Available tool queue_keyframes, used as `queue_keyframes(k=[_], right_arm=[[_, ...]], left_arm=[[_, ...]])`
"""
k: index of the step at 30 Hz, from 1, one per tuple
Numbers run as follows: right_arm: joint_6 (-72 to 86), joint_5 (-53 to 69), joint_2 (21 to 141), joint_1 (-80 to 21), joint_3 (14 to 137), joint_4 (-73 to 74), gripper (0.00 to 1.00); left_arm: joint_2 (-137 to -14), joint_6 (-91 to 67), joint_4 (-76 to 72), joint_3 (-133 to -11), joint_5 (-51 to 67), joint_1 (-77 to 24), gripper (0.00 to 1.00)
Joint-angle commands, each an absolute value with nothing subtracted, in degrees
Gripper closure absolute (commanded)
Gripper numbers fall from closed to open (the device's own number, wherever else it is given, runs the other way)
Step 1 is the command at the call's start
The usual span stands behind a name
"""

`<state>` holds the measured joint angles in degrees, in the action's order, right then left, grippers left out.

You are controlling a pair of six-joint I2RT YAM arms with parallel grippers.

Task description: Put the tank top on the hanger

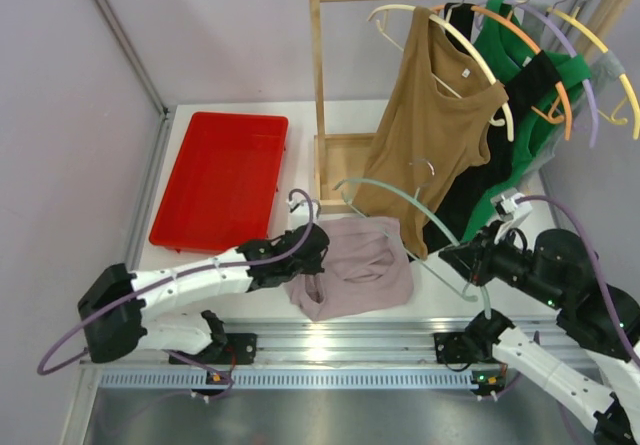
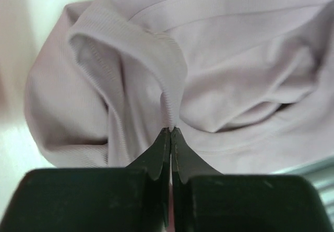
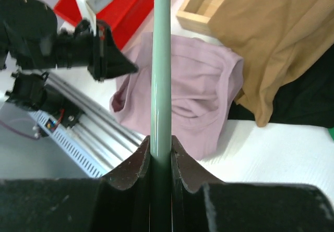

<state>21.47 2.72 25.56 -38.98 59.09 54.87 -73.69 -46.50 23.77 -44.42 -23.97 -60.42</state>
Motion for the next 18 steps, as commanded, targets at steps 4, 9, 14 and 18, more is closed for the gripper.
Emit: queue_keyframes(k=[4, 9, 14, 18], right_arm=[[21.3, 10.2, 22.2, -39.8, 62.1, 61.1, 1.0], [21.8, 12.1, 20.7, -39.8, 60.1, 64.6, 1.0], [21.9, 15.4, 19.5, -39.8, 57.4, 64.3, 1.0], [21.9, 15.2, 19.2, -39.8, 52.6, 62.6, 1.0]], left_arm=[[-58.7, -44.5, 7.5, -34.6, -4.8, -51.1, 1.0], [-53.9, -46.2, -0.1, -26.6, 6.9, -43.8, 1.0], [-50.9, -46.5, -4.4, -24.4, 11.1, -41.6, 1.0], [-47.2, -46.3, -5.0, -23.8, 12.3, -41.3, 1.0]])
